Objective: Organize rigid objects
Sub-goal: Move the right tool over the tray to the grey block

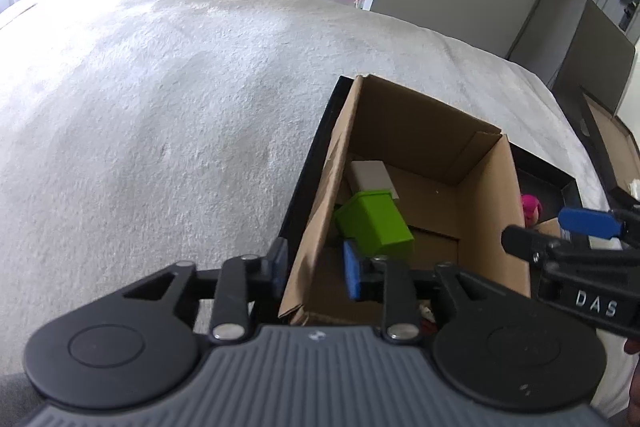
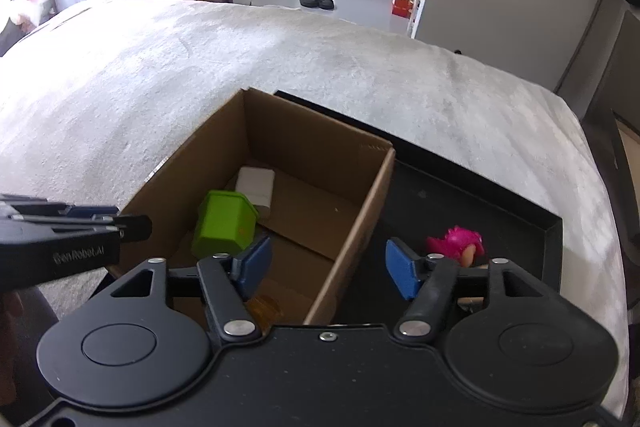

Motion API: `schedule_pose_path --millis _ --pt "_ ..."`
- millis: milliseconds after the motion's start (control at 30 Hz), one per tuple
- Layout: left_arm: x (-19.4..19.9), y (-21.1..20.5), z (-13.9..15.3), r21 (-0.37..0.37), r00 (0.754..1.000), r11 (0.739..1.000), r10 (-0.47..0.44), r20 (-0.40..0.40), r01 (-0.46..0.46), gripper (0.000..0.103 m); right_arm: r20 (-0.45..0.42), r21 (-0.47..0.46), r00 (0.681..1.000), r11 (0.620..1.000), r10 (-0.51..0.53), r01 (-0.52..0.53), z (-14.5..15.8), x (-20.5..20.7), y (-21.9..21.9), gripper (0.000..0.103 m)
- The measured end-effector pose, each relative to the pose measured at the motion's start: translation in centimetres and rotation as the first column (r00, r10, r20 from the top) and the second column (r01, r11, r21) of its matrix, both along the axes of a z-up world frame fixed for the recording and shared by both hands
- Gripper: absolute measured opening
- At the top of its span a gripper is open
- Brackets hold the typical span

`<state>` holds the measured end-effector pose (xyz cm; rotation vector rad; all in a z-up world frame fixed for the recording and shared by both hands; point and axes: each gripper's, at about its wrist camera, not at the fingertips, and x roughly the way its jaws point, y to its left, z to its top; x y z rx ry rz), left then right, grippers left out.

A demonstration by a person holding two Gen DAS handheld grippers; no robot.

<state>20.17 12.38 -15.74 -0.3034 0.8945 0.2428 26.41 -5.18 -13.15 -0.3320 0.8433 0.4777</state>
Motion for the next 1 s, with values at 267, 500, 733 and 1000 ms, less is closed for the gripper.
schedule_pose_path --millis 267,500,733,1000 --pt "0.1 -2.0 1.3 0.081 1.0 0.996 -0.024 -0.006 0.024 0.041 0.021 0.008 0.998 0.999 -0.053 0.053 0.0 0.0 -2.8 0.079" --pt "0.7 -4.0 2.7 0.132 0.999 0.991 -0.036 0.0 0.036 0.054 0.025 0.058 0.996 0.995 -0.083 0.081 0.0 0.5 -6.0 0.084" --pt "1.7 -6.2 3.2 0.174 0.999 0.984 -0.039 -0.017 0.041 0.074 0.011 0.109 0.993 0.987 -0.117 0.115 -0.5 1.3 -9.6 0.087" --pt "2.6 -8.4 3.6 0.213 0.999 0.977 -0.028 -0.034 0.035 0.085 -0.004 0.165 0.993 0.979 -0.122 0.121 -0.9 2.7 -13.0 0.089"
